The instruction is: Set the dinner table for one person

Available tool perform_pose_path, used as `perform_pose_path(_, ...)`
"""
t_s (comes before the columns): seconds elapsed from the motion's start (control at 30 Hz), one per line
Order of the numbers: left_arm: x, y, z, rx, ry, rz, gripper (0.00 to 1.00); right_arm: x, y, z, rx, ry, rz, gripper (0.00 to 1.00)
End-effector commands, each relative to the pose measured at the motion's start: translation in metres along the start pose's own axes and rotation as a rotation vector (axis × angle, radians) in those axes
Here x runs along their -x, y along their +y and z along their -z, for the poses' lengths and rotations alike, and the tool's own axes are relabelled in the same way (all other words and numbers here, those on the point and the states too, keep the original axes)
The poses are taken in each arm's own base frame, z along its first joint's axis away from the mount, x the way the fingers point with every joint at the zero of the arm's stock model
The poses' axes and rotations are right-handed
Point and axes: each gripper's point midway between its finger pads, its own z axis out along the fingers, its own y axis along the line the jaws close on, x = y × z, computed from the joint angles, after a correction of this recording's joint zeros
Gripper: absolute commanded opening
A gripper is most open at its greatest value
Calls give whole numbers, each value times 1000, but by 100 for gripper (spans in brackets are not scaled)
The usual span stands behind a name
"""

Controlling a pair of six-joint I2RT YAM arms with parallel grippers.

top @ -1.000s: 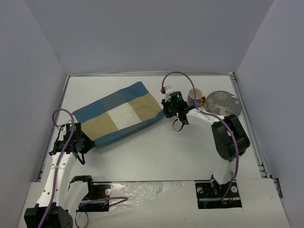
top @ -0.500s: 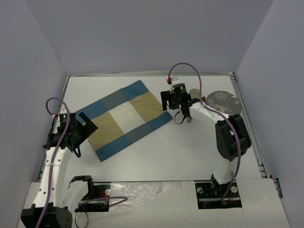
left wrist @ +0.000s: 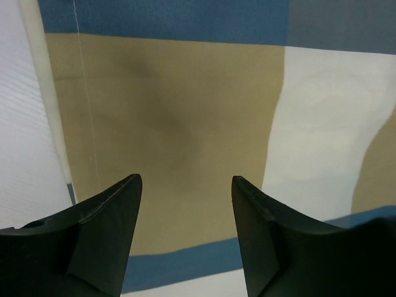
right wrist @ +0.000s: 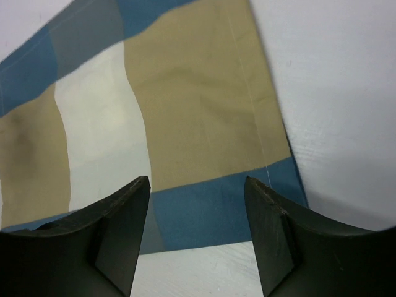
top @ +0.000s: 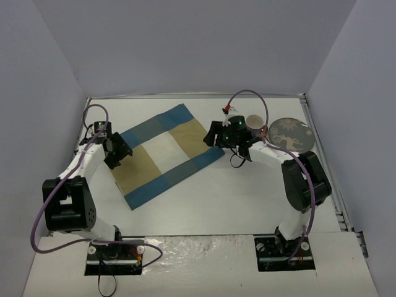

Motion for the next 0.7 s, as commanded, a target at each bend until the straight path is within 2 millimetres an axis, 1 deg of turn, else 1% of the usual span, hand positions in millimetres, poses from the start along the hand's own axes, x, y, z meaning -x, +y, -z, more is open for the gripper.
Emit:
perform_pose_path(0.0,38,-16,-14,-14,-95,35,49,-5,4,-13,82,-46,-73,49)
perform_pose_path(0.07,34,-5,-26,27,-72,52,45,-15,-6,-16,62,-38,-90,46)
perform_pose_path(0.17,29,7,-35,55,-65,91,41,-28,-24,-19,31,-36,-131,42)
perform_pose_path(0.2,27,12,-36,75,-69,105,41,-36,-32,-19,15,-24,-147,42)
perform_pose_path(0.27,23,22,-39,115,-71,119,40,-43,-45,-20,-21,-18,-164,41)
perform_pose_path(0.3,20,30,-42,145,-69,131,40,-50,-53,-19,-52,-10,-171,41)
perform_pose_path(0.4,20,46,-47,183,-66,177,40,-58,-70,-16,-100,-1,-189,41)
perform_pose_path(0.47,18,55,-52,205,-55,201,40,-59,-76,-15,-111,-2,-193,41)
perform_pose_path(0.53,18,58,-57,210,-45,215,39,-59,-76,-14,-113,1,-187,42)
perform_pose_path(0.6,19,59,-59,210,-41,221,39,-52,-72,-15,-105,-7,-170,42)
perform_pose_path(0.67,24,55,-58,203,-49,219,39,-40,-66,-12,-95,-21,-150,43)
